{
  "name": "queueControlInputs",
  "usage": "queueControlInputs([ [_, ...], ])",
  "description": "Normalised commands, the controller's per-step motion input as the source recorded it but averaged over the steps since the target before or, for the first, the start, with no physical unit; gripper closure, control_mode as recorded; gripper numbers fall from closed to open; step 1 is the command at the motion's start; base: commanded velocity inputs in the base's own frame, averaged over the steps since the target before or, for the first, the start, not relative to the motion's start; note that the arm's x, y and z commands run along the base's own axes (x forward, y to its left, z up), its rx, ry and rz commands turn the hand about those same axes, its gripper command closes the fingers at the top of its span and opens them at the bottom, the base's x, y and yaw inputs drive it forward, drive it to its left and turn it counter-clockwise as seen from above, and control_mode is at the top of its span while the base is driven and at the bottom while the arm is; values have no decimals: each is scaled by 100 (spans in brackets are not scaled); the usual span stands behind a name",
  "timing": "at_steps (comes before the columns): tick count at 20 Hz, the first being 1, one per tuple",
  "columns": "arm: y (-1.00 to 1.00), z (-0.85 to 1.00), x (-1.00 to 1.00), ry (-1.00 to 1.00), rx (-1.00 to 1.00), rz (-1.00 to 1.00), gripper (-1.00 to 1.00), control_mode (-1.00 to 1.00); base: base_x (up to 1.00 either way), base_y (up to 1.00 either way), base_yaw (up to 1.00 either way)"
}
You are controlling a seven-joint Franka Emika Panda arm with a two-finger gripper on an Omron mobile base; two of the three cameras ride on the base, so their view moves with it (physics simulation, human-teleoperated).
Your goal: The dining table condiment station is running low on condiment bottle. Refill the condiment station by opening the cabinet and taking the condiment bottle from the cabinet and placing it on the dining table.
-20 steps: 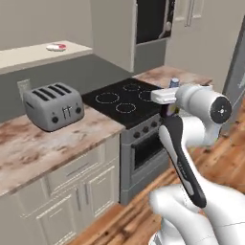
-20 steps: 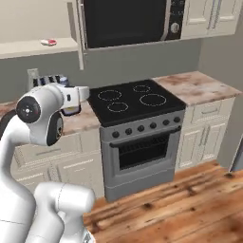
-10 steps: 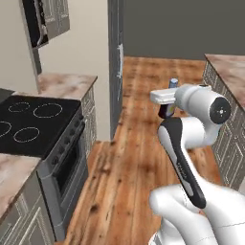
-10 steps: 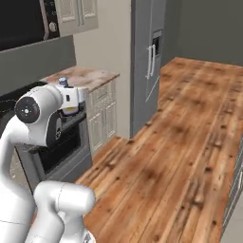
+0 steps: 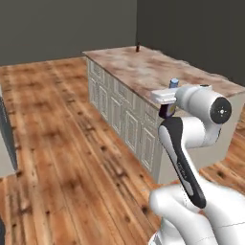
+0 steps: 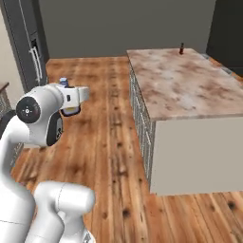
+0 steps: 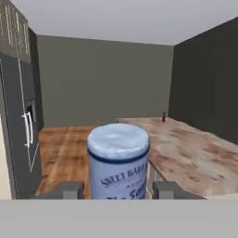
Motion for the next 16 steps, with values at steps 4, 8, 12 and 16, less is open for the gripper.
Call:
queueControlInputs([
  [4, 0, 0, 0, 0, 0, 0, 100, 100, 6, -22, -84],
  [8, 0, 0, 0, 0, 0, 0, 100, 100, 61, -23, -64],
  [12, 0, 0, 0, 0, 0, 0, 100, 100, 100, -15, -41],
  [16, 0, 0, 0, 0, 0, 0, 100, 100, 100, -82, -33],
])
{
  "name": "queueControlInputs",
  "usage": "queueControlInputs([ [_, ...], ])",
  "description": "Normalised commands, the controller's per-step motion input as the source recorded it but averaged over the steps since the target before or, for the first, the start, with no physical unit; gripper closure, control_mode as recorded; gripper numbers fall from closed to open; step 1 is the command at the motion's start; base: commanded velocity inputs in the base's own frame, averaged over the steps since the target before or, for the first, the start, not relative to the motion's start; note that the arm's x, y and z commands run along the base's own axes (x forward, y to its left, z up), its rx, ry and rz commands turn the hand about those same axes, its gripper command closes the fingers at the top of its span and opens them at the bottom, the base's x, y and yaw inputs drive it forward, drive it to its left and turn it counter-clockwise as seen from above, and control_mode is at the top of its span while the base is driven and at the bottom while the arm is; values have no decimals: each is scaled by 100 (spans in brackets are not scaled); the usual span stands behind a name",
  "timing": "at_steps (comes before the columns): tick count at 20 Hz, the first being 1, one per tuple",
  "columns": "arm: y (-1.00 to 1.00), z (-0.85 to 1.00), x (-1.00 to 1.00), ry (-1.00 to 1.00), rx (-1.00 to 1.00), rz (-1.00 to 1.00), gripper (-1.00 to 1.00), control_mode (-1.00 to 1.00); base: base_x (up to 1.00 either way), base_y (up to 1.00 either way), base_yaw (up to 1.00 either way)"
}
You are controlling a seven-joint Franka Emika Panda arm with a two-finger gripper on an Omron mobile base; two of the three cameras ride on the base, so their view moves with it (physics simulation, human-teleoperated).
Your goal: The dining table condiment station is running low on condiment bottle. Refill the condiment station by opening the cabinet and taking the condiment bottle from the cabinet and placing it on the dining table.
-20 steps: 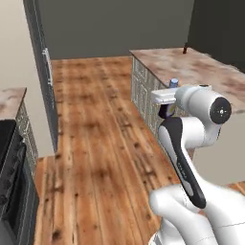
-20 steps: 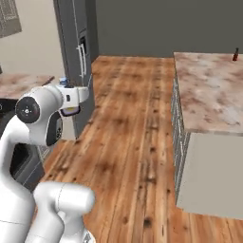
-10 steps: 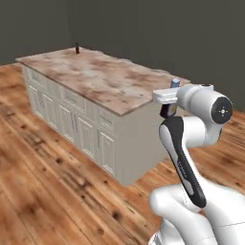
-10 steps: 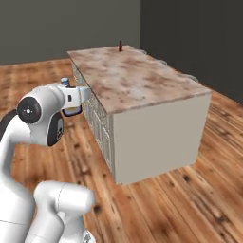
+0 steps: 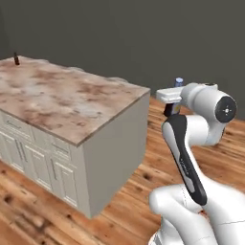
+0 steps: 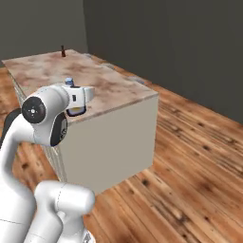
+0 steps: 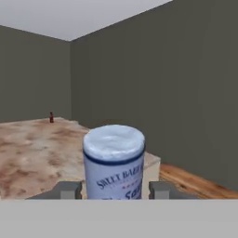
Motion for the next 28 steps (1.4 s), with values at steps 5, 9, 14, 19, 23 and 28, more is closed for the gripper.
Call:
queueControlInputs([
  [5, 0, 0, 0, 0, 0, 0, 100, 100, 100, -99, -23],
  [9, 0, 0, 0, 0, 0, 0, 100, 100, 100, -100, -11],
  [14, 0, 0, 0, 0, 0, 0, 100, 100, 100, -100, -1],
  [19, 0, 0, 0, 0, 0, 0, 100, 100, 100, -100, 0],
  [23, 0, 0, 0, 0, 0, 0, 100, 100, 100, -100, 0],
  [28, 0, 0, 0, 0, 0, 0, 100, 100, 100, -100, 1],
])
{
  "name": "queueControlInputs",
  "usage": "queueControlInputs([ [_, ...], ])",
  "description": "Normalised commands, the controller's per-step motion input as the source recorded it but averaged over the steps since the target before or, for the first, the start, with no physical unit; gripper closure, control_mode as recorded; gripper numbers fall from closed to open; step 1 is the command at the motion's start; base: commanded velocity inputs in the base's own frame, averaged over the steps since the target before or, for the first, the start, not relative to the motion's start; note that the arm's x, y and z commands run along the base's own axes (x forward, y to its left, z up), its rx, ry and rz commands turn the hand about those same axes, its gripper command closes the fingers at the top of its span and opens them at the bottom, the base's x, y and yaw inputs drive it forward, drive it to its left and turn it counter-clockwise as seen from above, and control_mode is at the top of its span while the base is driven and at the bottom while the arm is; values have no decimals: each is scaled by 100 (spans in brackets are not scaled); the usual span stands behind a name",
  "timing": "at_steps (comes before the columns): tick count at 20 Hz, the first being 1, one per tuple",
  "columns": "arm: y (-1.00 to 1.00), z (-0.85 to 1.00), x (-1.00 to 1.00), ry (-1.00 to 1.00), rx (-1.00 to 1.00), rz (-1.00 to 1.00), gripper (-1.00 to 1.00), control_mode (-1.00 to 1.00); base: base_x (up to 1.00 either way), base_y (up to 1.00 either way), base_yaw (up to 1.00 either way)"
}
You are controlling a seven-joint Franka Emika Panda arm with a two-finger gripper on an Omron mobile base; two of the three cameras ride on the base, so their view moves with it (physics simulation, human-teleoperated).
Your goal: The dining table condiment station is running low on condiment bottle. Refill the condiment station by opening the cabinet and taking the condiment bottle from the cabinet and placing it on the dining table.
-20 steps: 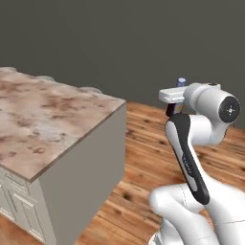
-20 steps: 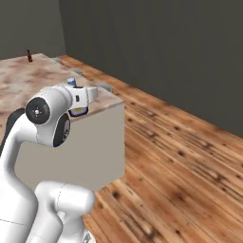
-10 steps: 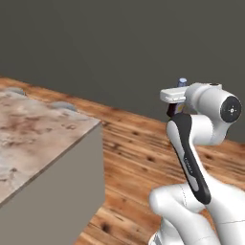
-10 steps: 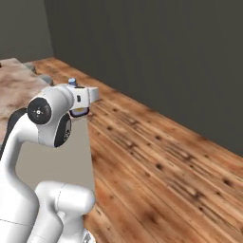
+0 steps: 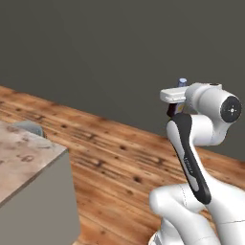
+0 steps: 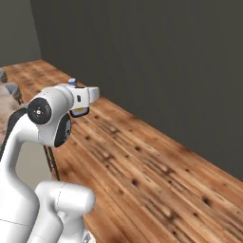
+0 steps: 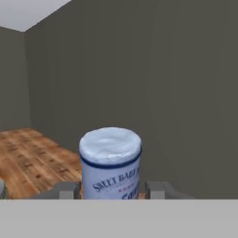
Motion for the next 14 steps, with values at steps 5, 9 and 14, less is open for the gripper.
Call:
queueControlInputs([
  [5, 0, 0, 0, 0, 0, 0, 100, 100, 100, -100, 1],
  [9, 0, 0, 0, 0, 0, 0, 100, 100, 100, -72, 4],
  [14, 0, 0, 0, 0, 0, 0, 100, 100, 100, -17, 6],
])
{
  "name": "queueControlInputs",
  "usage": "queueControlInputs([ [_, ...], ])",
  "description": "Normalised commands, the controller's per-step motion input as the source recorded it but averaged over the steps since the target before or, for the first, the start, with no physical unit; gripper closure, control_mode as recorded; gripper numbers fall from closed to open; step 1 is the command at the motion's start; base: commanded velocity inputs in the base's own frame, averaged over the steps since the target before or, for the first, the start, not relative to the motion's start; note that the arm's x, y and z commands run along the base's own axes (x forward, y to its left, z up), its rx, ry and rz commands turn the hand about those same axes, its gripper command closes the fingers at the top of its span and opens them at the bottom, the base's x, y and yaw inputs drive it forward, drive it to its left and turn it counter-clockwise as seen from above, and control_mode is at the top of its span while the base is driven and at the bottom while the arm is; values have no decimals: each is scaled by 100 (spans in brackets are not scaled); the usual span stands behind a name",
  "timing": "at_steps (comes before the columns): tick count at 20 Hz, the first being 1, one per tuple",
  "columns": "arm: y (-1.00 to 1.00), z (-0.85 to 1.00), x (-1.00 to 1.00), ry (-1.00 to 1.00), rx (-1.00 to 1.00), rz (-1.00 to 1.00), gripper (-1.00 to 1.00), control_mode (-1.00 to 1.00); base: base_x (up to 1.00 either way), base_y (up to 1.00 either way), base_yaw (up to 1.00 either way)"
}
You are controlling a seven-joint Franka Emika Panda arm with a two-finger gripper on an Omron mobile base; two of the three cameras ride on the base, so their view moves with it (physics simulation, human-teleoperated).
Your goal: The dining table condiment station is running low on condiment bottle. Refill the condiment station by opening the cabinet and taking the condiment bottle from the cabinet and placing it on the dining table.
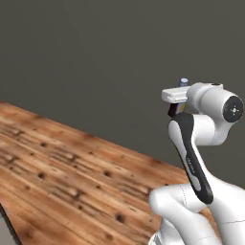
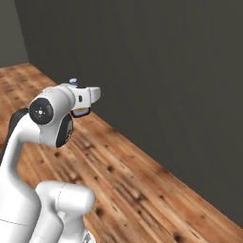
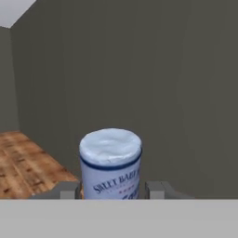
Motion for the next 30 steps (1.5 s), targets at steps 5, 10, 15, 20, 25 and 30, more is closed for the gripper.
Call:
queueControlInputs([
  [5, 0, 0, 0, 0, 0, 0, 100, 100, 100, 12, 4],
  [10, 0, 0, 0, 0, 0, 0, 100, 100, 100, 35, 9],
  [15, 0, 0, 0, 0, 0, 0, 100, 100, 100, 28, 16],
  [20, 0, 0, 0, 0, 0, 0, 100, 100, 100, 4, 37],
  [25, 0, 0, 0, 0, 0, 0, 100, 100, 100, -8, 56],
  [30, 0, 0, 0, 0, 0, 0, 100, 100, 100, -17, 60],
])
